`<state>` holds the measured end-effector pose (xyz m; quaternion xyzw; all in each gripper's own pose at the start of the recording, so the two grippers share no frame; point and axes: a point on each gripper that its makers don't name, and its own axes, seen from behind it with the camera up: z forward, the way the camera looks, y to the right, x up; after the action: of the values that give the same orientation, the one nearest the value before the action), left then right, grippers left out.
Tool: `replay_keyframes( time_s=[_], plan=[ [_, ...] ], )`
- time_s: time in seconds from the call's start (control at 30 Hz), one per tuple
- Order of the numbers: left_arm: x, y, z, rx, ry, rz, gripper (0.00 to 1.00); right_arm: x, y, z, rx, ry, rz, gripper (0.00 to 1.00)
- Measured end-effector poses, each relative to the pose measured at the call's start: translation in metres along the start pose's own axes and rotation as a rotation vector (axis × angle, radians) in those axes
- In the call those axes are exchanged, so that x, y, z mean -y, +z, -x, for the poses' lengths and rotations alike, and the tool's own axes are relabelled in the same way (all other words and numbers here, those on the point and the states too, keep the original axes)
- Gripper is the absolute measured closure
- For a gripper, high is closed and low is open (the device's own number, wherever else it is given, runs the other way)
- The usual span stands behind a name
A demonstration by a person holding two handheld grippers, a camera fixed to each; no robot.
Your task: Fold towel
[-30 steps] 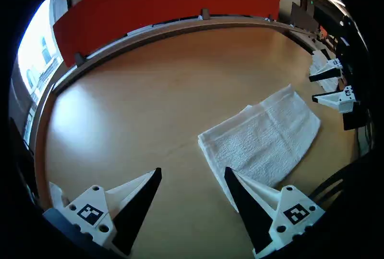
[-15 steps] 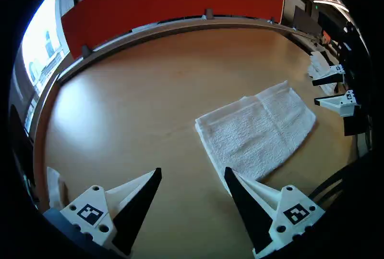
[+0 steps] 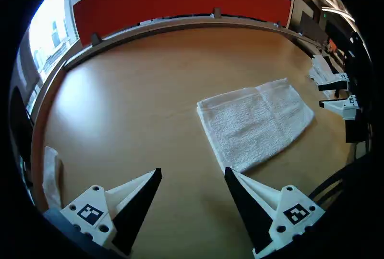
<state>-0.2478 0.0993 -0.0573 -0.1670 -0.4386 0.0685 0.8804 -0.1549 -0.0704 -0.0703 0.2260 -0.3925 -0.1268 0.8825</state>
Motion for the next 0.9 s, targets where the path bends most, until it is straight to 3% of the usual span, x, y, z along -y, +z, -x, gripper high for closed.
replay_keyframes(
  time_s=[0.9],
  plan=[
    [0.018, -0.036, 0.021, -0.092, -0.135, -0.085, 0.03, 0.013, 0.008, 0.006, 0.025, -0.124, -0.123, 0.1]
  ],
)
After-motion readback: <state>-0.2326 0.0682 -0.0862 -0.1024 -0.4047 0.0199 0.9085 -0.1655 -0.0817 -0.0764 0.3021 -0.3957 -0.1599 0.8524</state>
